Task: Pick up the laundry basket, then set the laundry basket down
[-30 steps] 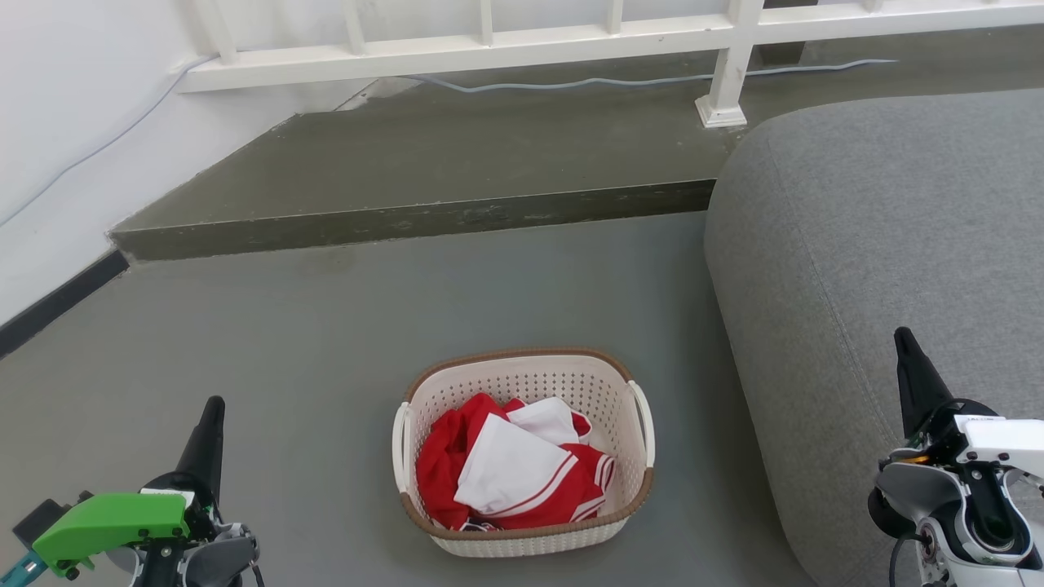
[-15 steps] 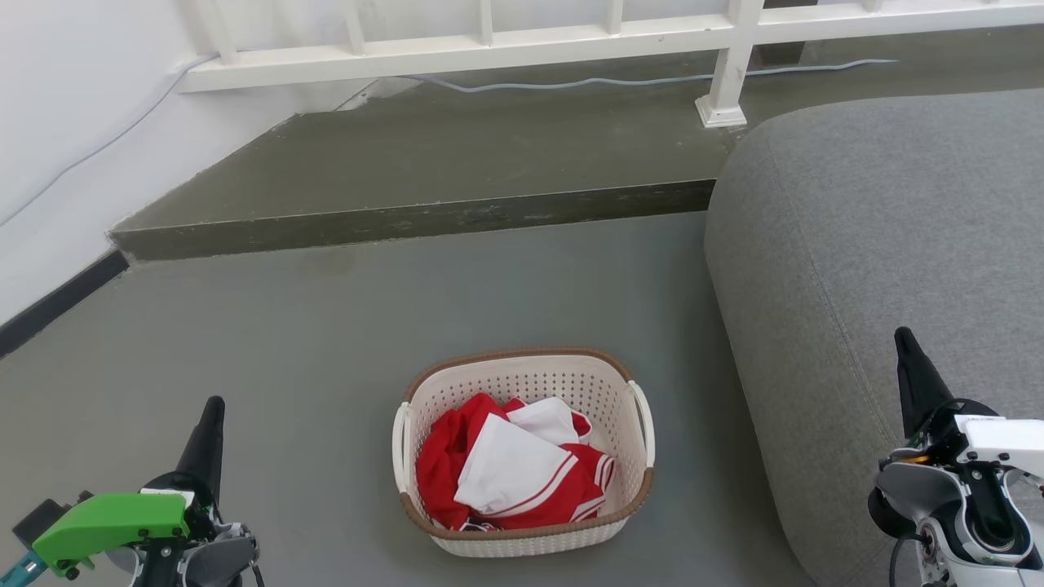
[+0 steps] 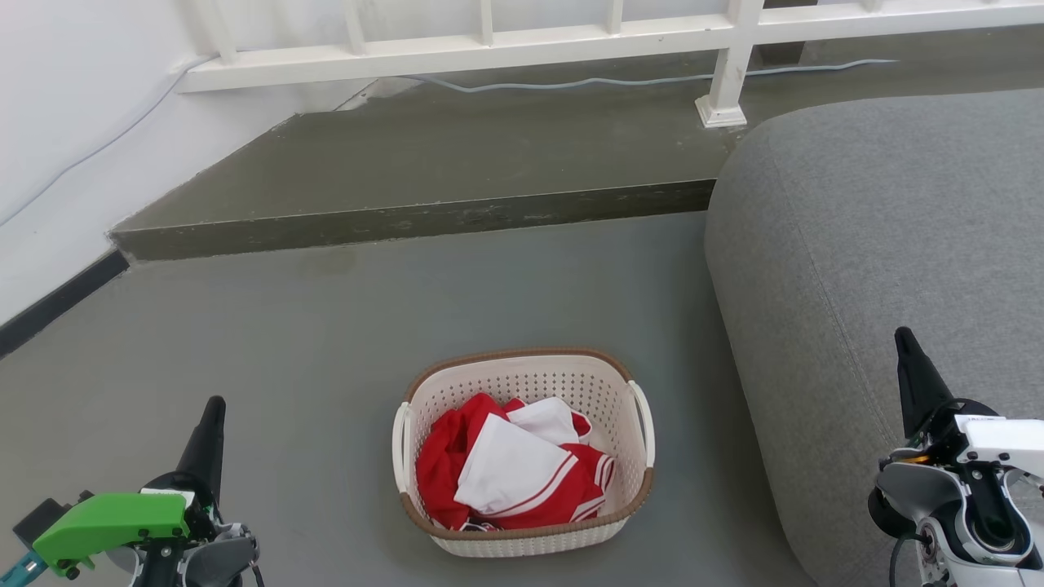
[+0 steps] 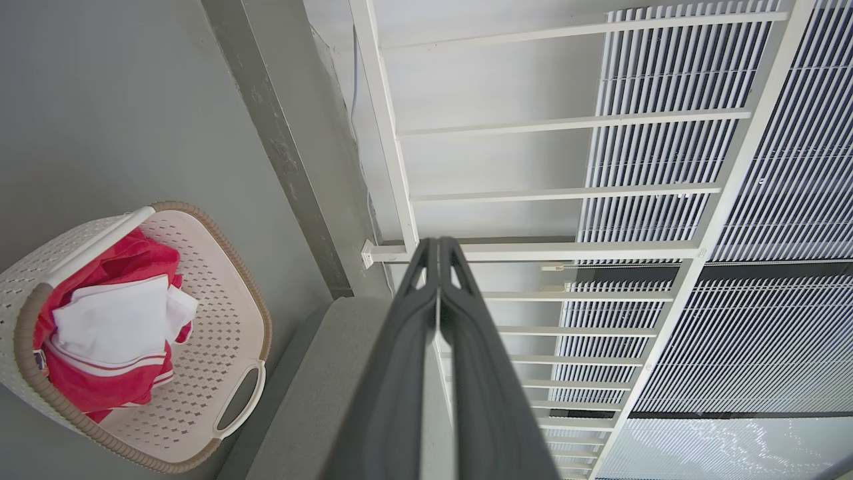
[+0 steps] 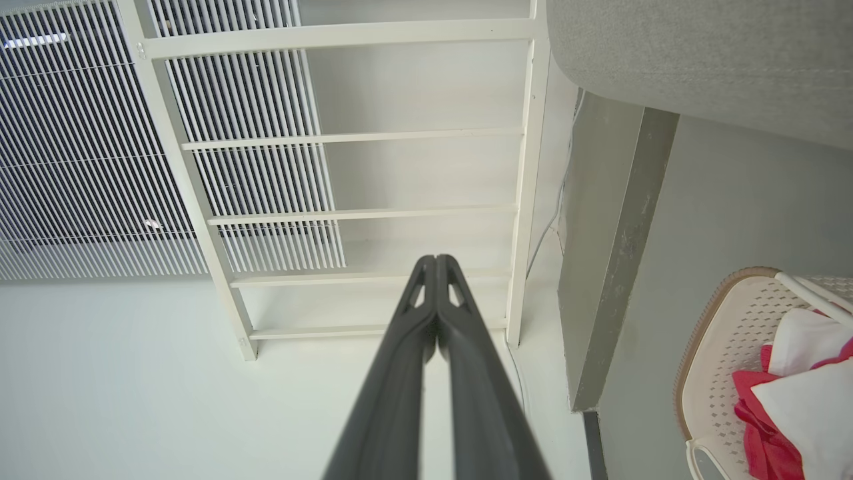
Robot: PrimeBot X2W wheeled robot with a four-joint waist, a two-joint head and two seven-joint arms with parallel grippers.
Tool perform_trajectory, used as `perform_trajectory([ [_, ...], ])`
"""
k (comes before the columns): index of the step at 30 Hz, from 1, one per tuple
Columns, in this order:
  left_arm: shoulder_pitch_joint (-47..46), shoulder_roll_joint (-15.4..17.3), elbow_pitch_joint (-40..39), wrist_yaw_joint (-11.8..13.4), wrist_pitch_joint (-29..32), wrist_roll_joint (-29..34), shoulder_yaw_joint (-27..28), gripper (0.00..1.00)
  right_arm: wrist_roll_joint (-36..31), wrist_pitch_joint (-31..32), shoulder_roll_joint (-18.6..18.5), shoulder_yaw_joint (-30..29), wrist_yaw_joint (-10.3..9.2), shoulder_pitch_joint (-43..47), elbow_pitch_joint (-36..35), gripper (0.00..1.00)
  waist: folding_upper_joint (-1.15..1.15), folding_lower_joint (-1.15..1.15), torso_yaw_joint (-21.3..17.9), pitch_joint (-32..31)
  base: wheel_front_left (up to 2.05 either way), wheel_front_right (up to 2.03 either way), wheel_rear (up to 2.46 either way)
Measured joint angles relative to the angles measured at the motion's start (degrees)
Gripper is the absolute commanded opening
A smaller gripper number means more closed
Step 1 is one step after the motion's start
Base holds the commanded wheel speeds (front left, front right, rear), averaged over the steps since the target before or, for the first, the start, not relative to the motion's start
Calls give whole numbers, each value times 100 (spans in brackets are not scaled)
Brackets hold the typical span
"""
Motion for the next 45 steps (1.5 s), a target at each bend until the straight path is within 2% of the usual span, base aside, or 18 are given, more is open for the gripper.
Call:
perform_trajectory([
  [45,0,0,-2,0,1,0,10,0,0,43,13,-12,0,-2,-2,0,0,0,0,0,0,0,0],
])
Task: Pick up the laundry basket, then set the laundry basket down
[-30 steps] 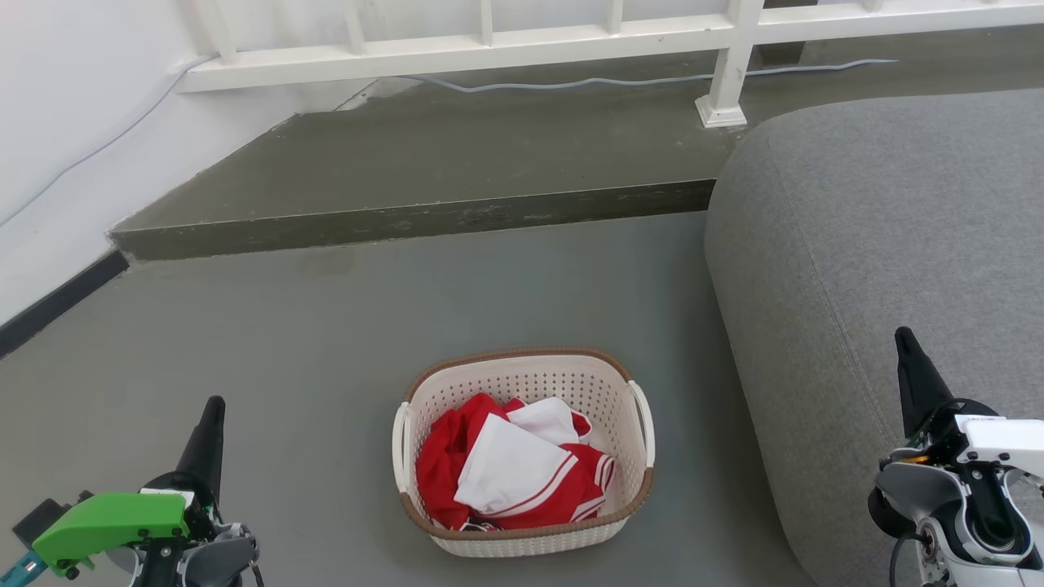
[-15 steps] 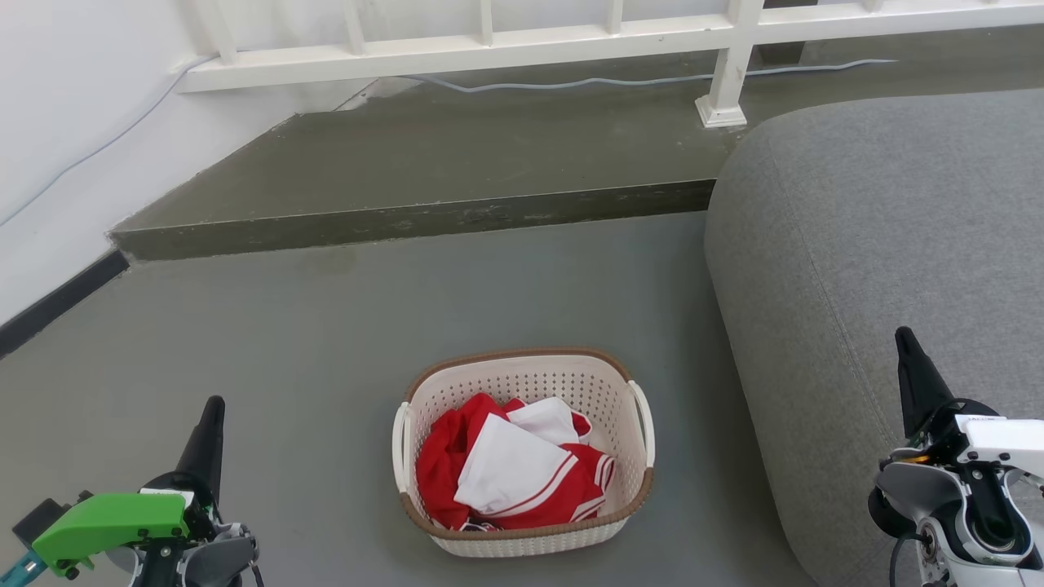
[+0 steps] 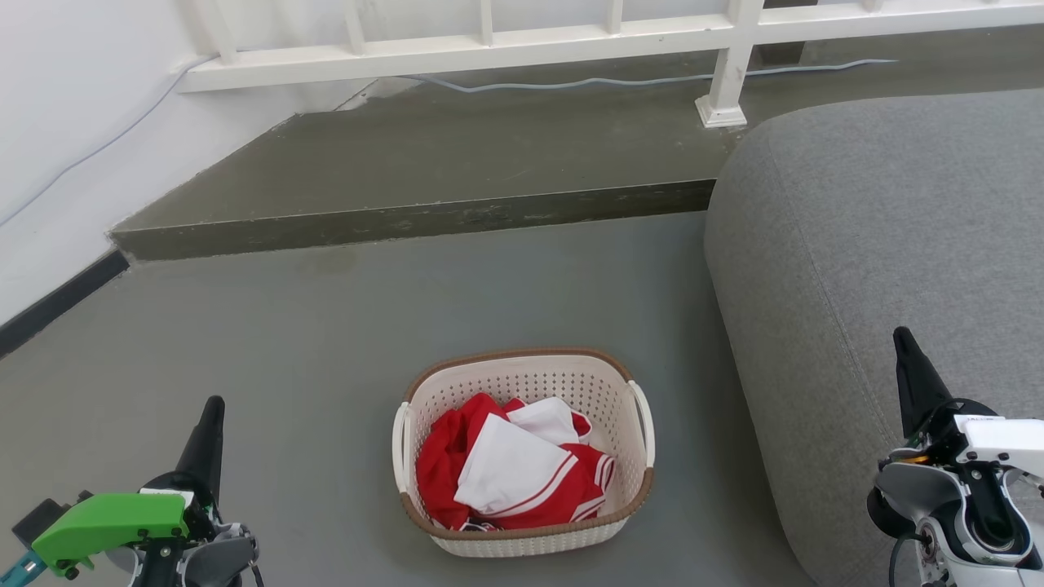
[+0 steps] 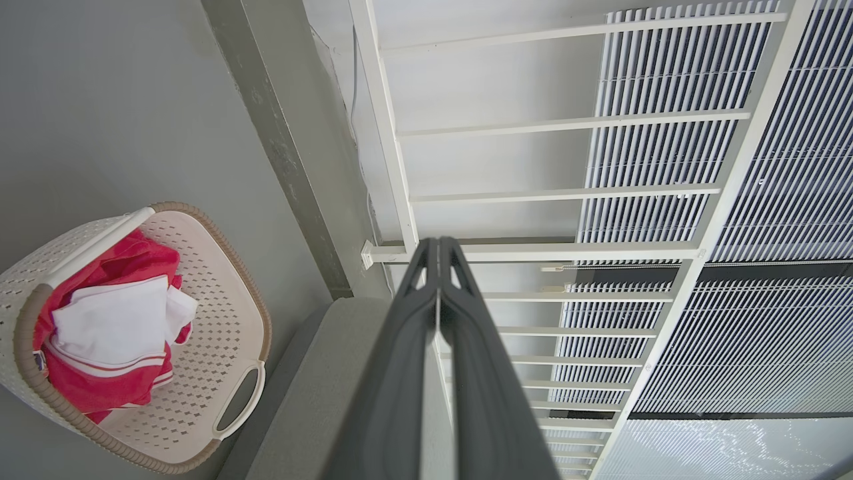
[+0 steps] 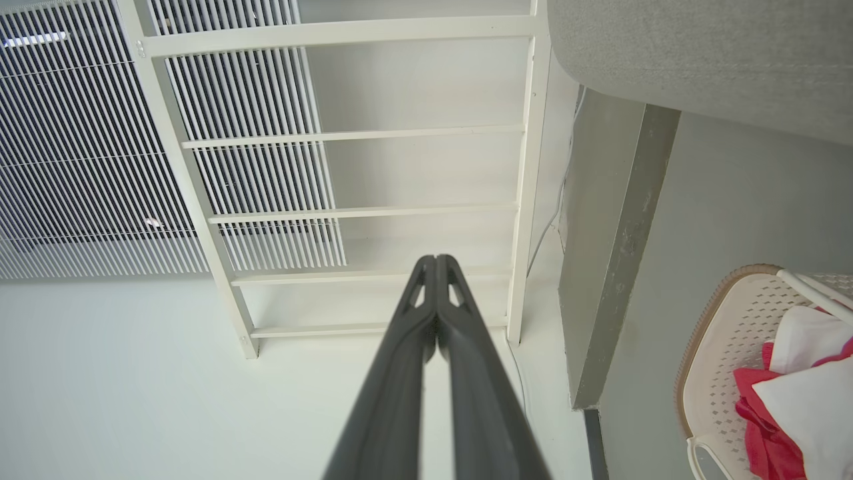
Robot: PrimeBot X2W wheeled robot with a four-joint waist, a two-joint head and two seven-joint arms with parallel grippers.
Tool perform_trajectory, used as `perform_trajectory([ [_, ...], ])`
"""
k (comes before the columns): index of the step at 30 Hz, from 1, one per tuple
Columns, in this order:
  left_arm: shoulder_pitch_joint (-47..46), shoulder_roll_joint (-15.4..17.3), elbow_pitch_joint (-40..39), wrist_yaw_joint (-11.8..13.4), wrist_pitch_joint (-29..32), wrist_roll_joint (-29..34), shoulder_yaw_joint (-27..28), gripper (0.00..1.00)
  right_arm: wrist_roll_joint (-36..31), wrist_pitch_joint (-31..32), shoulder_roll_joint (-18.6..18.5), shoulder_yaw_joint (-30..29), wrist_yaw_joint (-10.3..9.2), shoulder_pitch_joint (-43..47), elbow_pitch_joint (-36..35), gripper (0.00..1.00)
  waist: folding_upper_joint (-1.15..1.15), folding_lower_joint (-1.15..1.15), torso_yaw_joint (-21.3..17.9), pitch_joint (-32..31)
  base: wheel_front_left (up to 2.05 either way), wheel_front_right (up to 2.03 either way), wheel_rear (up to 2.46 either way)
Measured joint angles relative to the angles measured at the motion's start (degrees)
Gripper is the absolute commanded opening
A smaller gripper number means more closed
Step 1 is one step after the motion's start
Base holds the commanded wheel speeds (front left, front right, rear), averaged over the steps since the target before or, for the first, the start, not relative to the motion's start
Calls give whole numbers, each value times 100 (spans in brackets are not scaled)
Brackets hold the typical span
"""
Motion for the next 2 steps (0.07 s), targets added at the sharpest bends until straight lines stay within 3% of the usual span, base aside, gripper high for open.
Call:
perform_trajectory([
  [2,0,0,0,0,0,0,0,0,0,0,0,-1,0,0,0,0,0,0,0,0,0,0,0],
])
